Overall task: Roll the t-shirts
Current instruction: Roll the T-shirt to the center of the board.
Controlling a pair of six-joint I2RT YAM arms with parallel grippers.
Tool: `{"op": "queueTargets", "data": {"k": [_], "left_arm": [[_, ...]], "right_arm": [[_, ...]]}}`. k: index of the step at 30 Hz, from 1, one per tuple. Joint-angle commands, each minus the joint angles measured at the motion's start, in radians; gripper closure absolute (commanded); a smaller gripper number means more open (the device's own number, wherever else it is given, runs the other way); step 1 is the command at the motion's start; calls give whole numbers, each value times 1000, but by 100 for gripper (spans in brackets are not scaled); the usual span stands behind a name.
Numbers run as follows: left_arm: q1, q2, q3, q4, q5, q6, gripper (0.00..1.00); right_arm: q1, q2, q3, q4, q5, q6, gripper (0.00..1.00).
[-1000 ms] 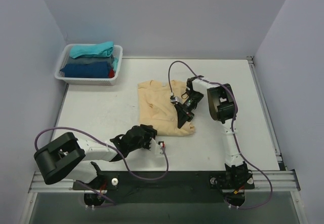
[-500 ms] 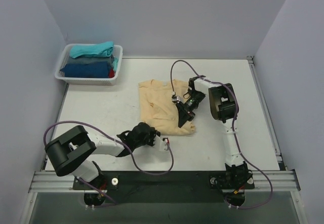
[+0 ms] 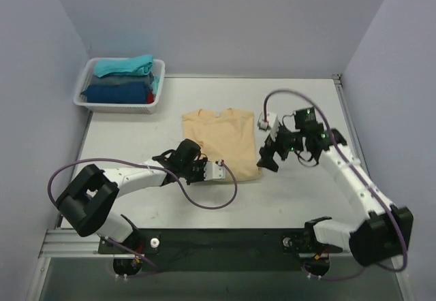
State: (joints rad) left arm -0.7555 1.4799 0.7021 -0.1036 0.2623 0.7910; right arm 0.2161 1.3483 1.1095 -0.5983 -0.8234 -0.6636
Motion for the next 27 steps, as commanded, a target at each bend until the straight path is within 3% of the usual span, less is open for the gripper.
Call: {"op": "queueTargets", "data": {"k": [1,3,12,25,27], "left_arm": [[16,6,60,-148,163,-62,100],[22,10,68,-159,169,-72,100],[54,16,86,-199,239,-72,100],[96,85,195,-286,324,-81,100],[102,86,197,-291,331,-84,100]], "right_arm": [[199,-257,-377,441,231,-144,0],[297,-323,-524,560,326,-163,0],[511,-384,-680,722,414,-298,0],[540,-183,-737,881,377,-438,0],[539,-157,-734,893,363,-429,5]]}}
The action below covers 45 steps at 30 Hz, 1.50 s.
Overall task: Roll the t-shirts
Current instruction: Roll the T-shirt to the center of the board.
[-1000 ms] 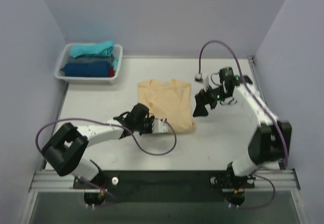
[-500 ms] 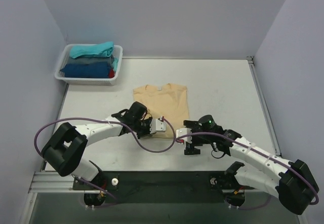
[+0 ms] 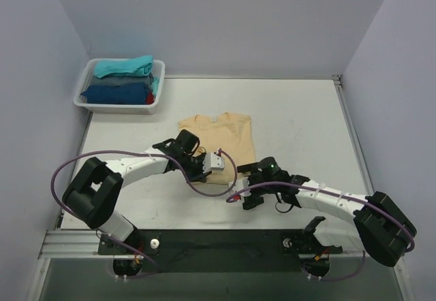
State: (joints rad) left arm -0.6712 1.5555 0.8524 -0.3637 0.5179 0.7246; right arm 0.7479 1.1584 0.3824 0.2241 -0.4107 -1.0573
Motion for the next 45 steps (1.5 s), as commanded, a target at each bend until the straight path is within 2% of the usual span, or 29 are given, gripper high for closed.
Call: {"op": "queueTargets", "data": {"k": [1,2,3,6,8,10,11,12,15,18,20,22,26,28,31,36,38,45], "left_arm": [[19,12,50,-30,80,-17,100],[19,12,48,-35,80,-13,100],[21,11,48,-38,83,-10,100],[21,18,53,-49,88,1,100],[25,23,60,-60,94,2,100],[30,35,69,-72,102,10,100],[42,38,80,-86,117,12,100],[48,44,83,-92,122,12,100],[82,63,128,-159,178,21,100],[117,118,217,-314,278,48,100],[130,152,263,-429,319,58,100],[157,202,332,-516,392,58,100],[196,330,476,-691,484,91,100],[212,406,553,-786,516,107,100],[242,462,605,-822,536,105,100],[281,550,666,-854,548,69,100],[304,604,700,-871,565,33,100],[346,741,826,-963,576,70,100]], "right_arm": [[8,46,3,67,-48,-26,7],[7,59,12,64,-45,-11,11],[8,92,35,63,-33,0,20],[8,154,70,72,-2,25,33],[7,178,84,90,6,17,37],[5,204,93,96,4,5,50],[5,211,101,78,3,3,58],[1,215,113,54,-2,-1,72],[-42,196,197,-116,-58,17,83],[-114,208,323,-346,-193,63,83],[-143,274,439,-544,-276,68,83],[-151,325,499,-685,-292,80,83],[-166,421,582,-779,-324,106,83],[-212,474,677,-856,-362,161,84],[-283,579,803,-974,-474,187,84],[-331,739,938,-1168,-574,162,84],[-352,818,1015,-1229,-599,152,83],[-392,1047,1228,-1494,-651,91,83]]}}
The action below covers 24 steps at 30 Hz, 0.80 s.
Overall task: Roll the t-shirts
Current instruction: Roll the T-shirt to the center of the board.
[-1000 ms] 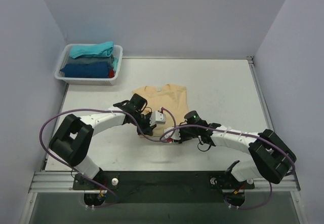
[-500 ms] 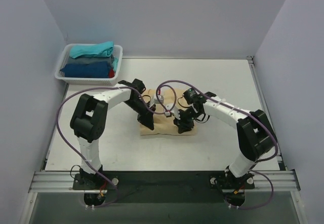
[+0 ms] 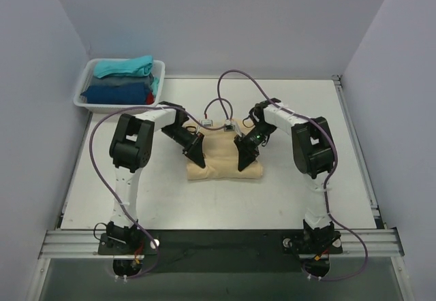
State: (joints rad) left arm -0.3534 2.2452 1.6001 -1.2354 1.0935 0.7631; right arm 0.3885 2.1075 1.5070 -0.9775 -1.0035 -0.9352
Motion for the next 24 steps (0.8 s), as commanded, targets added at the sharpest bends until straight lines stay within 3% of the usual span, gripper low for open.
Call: {"op": "queueTargets", "data": {"k": [1,7,11,16,24], "left_arm": [[31,65,96,-111,-1,36,100],[56,186,222,-240,-17,94,99],[63,220,244,-325,-40,247,90],[76,140,227,-343,-105,378,80],[96,-68,258,-341,-196,369,69]], "right_arm": [[-36,124,126,-315,-53,-42,83],[-53,307,303,-432,-44,-5,83],[-54,417,435,-469,-9,105,84],[-48,439,479,-481,11,130,84],[-16,460,518,-546,46,76,85]]}}
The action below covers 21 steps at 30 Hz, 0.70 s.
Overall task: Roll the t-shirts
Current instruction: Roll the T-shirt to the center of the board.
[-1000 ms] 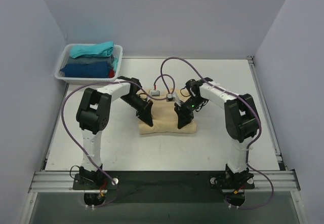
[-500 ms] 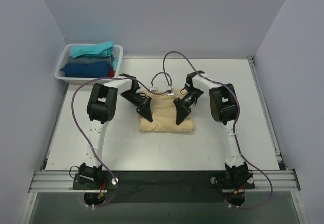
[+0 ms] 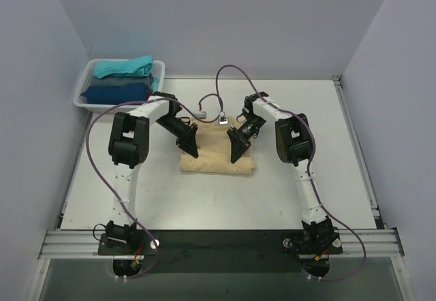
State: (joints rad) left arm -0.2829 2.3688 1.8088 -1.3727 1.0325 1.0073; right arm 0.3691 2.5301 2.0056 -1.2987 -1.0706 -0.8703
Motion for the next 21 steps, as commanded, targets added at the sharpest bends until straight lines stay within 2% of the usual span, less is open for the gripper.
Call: {"op": "queueTargets", "data": {"k": [1,3,4,6,7,8,9,10,11,12,13,14,15,16,21], "left_arm": [[28,-230,55,-206,-137,123,68],[28,-278,57,-158,-138,94,64],[30,-343,40,-116,-138,42,58],[12,-429,-72,85,-172,-71,57],[-4,-529,-130,166,-198,-90,56],[-22,-583,-185,336,-237,-110,56],[-86,-644,-347,454,-394,-171,55],[-122,-778,-443,577,-472,-179,55],[-168,-852,-541,826,-565,-177,50],[-243,-923,-776,959,-641,-167,41],[-289,-1044,-877,1192,-763,-147,31],[-332,-1092,-984,1274,-802,-115,22],[-357,-1127,-1120,1340,-825,-37,21],[-419,-1170,-1178,1445,-859,-6,20],[-530,-1150,-1354,1719,-982,103,20]], "right_arm": [[10,38,21,-226,118,10,85],[14,35,21,-226,123,8,85],[14,38,25,-226,126,8,85],[13,33,25,-225,120,2,85],[13,30,27,-225,118,1,85],[14,32,33,-225,120,-1,85],[13,39,38,-225,123,2,85],[14,45,42,-223,124,14,85],[14,53,59,-223,138,30,85],[16,79,70,-223,144,48,85],[16,90,82,-223,149,82,85],[16,94,94,-223,152,88,86],[17,99,97,-223,155,90,86],[17,99,99,-224,153,83,86],[24,111,111,-224,164,105,86]]}}
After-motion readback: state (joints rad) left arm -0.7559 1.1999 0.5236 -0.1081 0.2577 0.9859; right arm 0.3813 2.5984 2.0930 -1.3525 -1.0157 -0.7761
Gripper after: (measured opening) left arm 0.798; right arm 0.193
